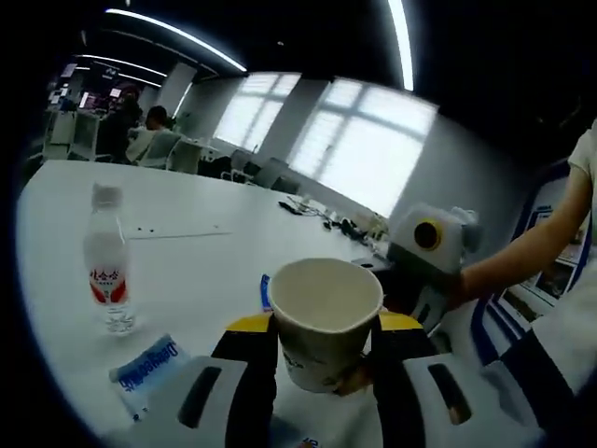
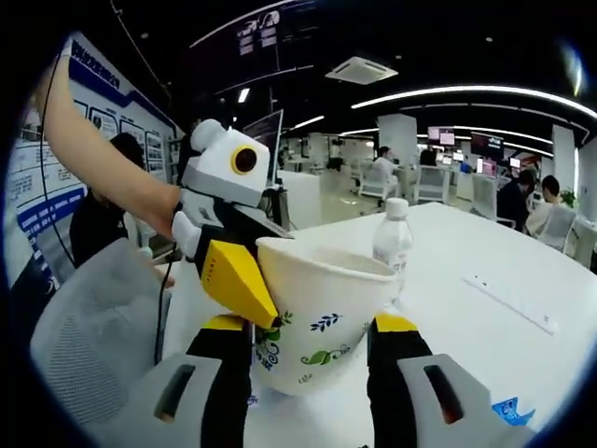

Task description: Arrange the tabletop items into an orderly group along one side of the table until the central work area is clear of visible clutter.

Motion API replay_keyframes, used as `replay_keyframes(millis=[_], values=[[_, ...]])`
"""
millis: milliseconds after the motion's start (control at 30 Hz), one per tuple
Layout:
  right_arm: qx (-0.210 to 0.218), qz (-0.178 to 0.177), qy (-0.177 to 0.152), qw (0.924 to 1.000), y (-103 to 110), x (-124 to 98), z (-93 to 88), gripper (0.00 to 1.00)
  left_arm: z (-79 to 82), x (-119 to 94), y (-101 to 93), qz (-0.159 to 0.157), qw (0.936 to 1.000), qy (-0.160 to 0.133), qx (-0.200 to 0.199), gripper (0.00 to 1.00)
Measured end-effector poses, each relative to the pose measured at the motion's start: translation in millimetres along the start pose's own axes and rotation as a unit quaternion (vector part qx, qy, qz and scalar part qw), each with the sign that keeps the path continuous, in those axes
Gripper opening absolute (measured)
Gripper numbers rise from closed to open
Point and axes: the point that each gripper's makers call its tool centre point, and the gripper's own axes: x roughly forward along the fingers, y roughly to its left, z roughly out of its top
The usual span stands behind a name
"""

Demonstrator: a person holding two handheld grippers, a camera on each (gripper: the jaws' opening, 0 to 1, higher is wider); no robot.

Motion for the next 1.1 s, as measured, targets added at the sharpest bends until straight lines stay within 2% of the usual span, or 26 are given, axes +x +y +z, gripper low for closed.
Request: replay_keyframes(millis=[100, 300, 467, 533, 633, 700, 767, 833, 933, 1100], values=[[0.006, 0.001, 0.0, 1.0, 1, 0, -0.6, 0.43, -1.7, -1, 0.8, 0.001, 1.0, 0.001, 0.005, 0.36], [-0.002, 0.004, 0.009, 0.9999, 3, 1, -6.8, 0.42, -10.2, -1, 0.9, 0.006, 0.9995, 0.023, 0.021, 0.37], [-0.002, -0.012, 0.004, 0.9999, -2, 2, -6.5, 0.41, -11.6, -2, 7.2, 0.026, 0.9992, 0.018, 0.023, 0.37], [-0.001, -0.017, 0.003, 0.9998, -5, 2, -6.5, 0.41, -10.8, -2, 10.7, 0.039, 0.9988, 0.015, 0.027, 0.42], [0.01, -0.029, -0.006, 0.9995, -11, 0, -6.9, 0.4, -6.1, -4, 19.2, 0.075, 0.9961, 0.002, 0.046, 0.62], [0.023, -0.042, -0.014, 0.9988, -18, -2, -6.7, 0.4, -6.1, -6, 20.9, 0.084, 0.995, 0.002, 0.053, 0.69], [0.031, -0.052, -0.02, 0.9979, -22, -3, -6.3, 0.39, -3.7, -9, 21.2, 0.093, 0.9937, -0.006, 0.061, 0.73], [0.052, -0.061, -0.036, 0.9962, -28, -6, -3.9, 0.39, -2.9, -11, 20.6, 0.099, 0.9931, -0.012, 0.061, 0.76], [0.059, -0.069, -0.045, 0.9948, -33, -9, -2.3, 0.38, -4.1, -14, 22.0, 0.109, 0.9924, -0.017, 0.053, 0.81], [0.054, -0.075, -0.051, 0.9944, -36, -12, -0.6, 0.38, -11.6, -26, 24.1, 0.122, 0.9912, -0.021, 0.045, 0.81]])
